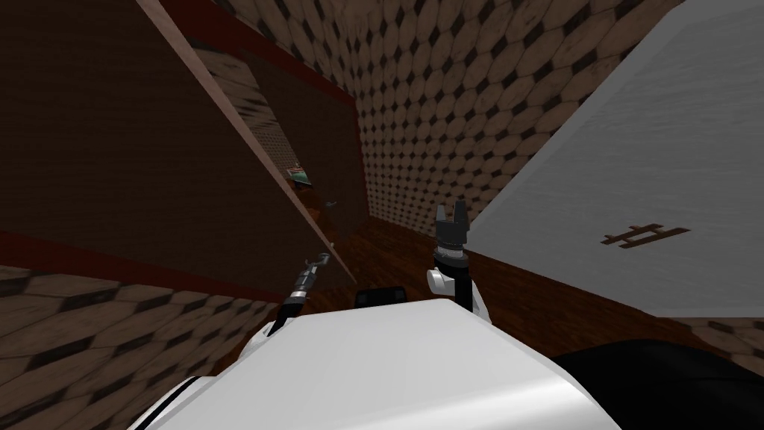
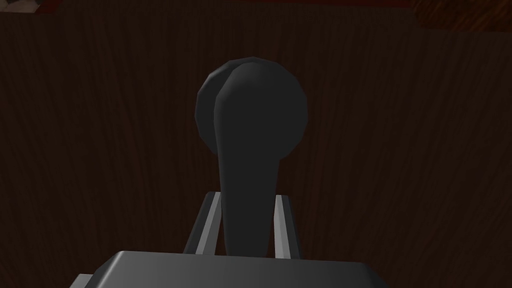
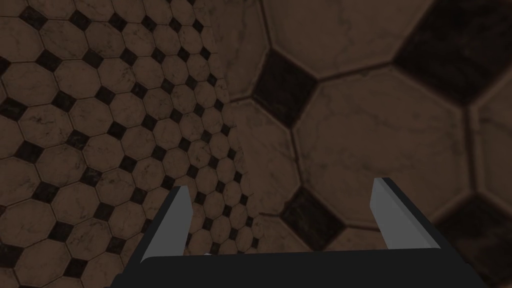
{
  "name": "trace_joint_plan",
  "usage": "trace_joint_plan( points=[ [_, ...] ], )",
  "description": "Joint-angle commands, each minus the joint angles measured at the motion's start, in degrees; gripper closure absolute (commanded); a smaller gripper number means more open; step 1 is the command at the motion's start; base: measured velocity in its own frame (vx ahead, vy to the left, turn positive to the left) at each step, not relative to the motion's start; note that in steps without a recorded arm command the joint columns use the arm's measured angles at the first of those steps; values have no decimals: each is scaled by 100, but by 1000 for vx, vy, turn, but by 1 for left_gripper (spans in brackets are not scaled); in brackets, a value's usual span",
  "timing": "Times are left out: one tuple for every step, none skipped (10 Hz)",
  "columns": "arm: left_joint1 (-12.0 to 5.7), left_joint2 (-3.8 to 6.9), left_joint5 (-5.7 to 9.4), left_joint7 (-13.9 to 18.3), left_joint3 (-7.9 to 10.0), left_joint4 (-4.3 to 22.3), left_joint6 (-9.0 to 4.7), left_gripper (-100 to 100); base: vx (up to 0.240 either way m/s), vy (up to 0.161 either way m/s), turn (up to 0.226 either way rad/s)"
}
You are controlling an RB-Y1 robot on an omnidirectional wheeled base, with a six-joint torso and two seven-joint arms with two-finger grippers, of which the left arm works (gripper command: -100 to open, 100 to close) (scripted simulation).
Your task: Pull the door open
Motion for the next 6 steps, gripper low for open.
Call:
trace_joint_plan(
  points=[
    [-26,-20,-37,57,-81,202,-182,100,-138,34,-58],
    [-26,-20,-37,57,-81,202,-182,100,-46,10,22],
    [37,29,-48,112,-140,233,-324,100,-71,12,-91],
    [71,54,-54,141,-172,249,-399,100,-104,44,-94],
    [138,105,-66,199,-234,281,-548,100,-150,78,-165],
    [138,105,-66,199,-234,281,-548,100,-132,54,-68]
  ],
)
